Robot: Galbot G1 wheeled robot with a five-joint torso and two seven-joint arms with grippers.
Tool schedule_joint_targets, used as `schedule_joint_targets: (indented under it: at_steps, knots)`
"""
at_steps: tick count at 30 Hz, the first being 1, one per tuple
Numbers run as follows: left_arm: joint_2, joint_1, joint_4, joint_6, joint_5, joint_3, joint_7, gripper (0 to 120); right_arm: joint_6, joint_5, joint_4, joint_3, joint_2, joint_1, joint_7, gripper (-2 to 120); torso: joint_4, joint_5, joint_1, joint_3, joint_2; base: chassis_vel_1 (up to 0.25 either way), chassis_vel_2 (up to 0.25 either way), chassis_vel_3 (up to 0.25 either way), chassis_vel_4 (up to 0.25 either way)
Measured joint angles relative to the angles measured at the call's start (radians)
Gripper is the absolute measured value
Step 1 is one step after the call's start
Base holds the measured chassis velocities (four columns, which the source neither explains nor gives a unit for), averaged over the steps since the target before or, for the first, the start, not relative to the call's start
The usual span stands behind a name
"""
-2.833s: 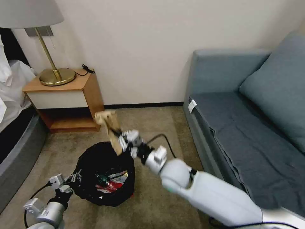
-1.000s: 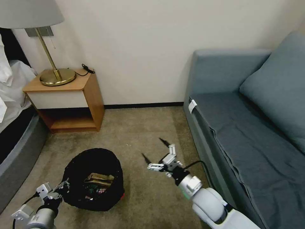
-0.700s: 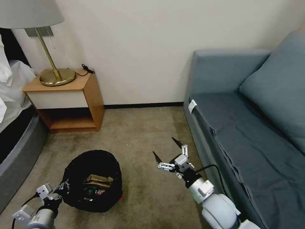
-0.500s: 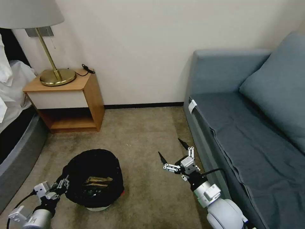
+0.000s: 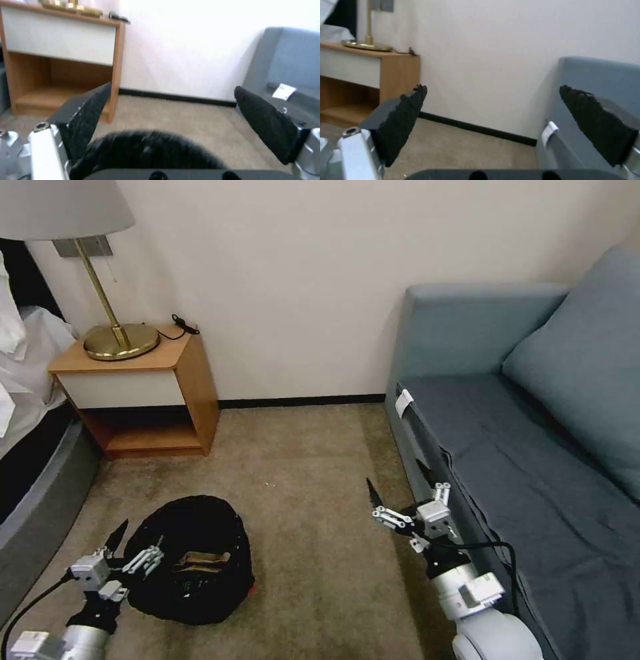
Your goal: Pick up the trash bin, then pick up the garbage on the floor and place it into the trash bin.
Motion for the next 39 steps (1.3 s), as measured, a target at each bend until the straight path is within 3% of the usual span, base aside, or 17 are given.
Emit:
schedule_joint_targets:
  at_steps: [7, 8, 10, 12, 14, 16, 19, 24, 30, 39]
  knots:
    - [-0.055, 0.018, -0.089, -0.023, 0.036, 0.083, -0.104, 100, -0.009, -0.015, 0.017, -0.002, 0.057, -0.039, 0.008, 100, 0.0000, 0.0002, 0.000, 0.000, 0.000, 0.000, 0.000, 0.000, 0.000]
    - [-0.078, 0.044, -0.138, -0.042, 0.048, 0.163, -0.177, 100, -0.005, -0.043, 0.021, -0.008, 0.095, -0.071, 0.009, 100, 0.0000, 0.0003, 0.000, 0.000, 0.000, 0.000, 0.000, 0.000, 0.000]
    - [-0.080, 0.046, -0.143, -0.042, 0.051, 0.172, -0.182, 100, -0.005, -0.046, 0.021, -0.008, 0.097, -0.072, 0.009, 100, 0.0000, 0.0002, 0.000, 0.000, 0.000, 0.000, 0.000, 0.000, 0.000]
    - [-0.084, 0.055, -0.167, -0.042, 0.073, 0.218, -0.235, 100, -0.007, -0.056, 0.023, -0.008, 0.118, -0.083, 0.015, 100, 0.0000, 0.0001, 0.000, 0.000, 0.000, 0.000, 0.000, 0.000, 0.000]
    - [-0.079, 0.061, -0.189, -0.029, 0.092, 0.273, -0.274, 100, -0.010, -0.058, 0.025, -0.005, 0.134, -0.084, 0.021, 100, 0.0001, 0.0001, 0.000, 0.000, 0.000, 0.000, 0.000, 0.000, 0.000]
    - [-0.075, 0.062, -0.195, -0.023, 0.098, 0.297, -0.292, 100, -0.010, -0.058, 0.025, -0.002, 0.138, -0.084, 0.023, 100, 0.0000, 0.0001, 0.000, 0.000, 0.000, 0.000, 0.000, 0.000, 0.000]
    - [-0.065, 0.078, -0.225, 0.041, 0.130, 0.380, -0.364, 100, -0.011, -0.053, 0.025, 0.011, 0.146, -0.078, 0.028, 100, 0.0000, 0.0001, 0.000, 0.000, 0.000, 0.000, 0.000, 0.000, 0.000]
    - [-0.058, 0.089, -0.245, 0.091, 0.190, 0.448, -0.420, 100, -0.015, -0.049, 0.025, 0.024, 0.154, -0.077, 0.037, 100, 0.0000, 0.0000, 0.000, 0.000, 0.000, 0.000, 0.000, 0.000, 0.000]
    - [-0.055, 0.103, -0.259, 0.093, 0.243, 0.495, -0.438, 100, -0.042, -0.053, 0.023, 0.024, 0.168, -0.073, 0.050, 100, 0.0000, 0.0001, 0.000, 0.000, 0.000, 0.000, 0.000, 0.000, 0.000]
    - [-0.042, 0.091, -0.254, 0.051, 0.255, 0.481, -0.426, 100, -0.045, -0.051, 0.013, 0.022, 0.178, -0.067, 0.053, 100, 0.0000, 0.0000, 0.000, 0.000, 0.000, 0.000, 0.000, 0.000, 0.000]
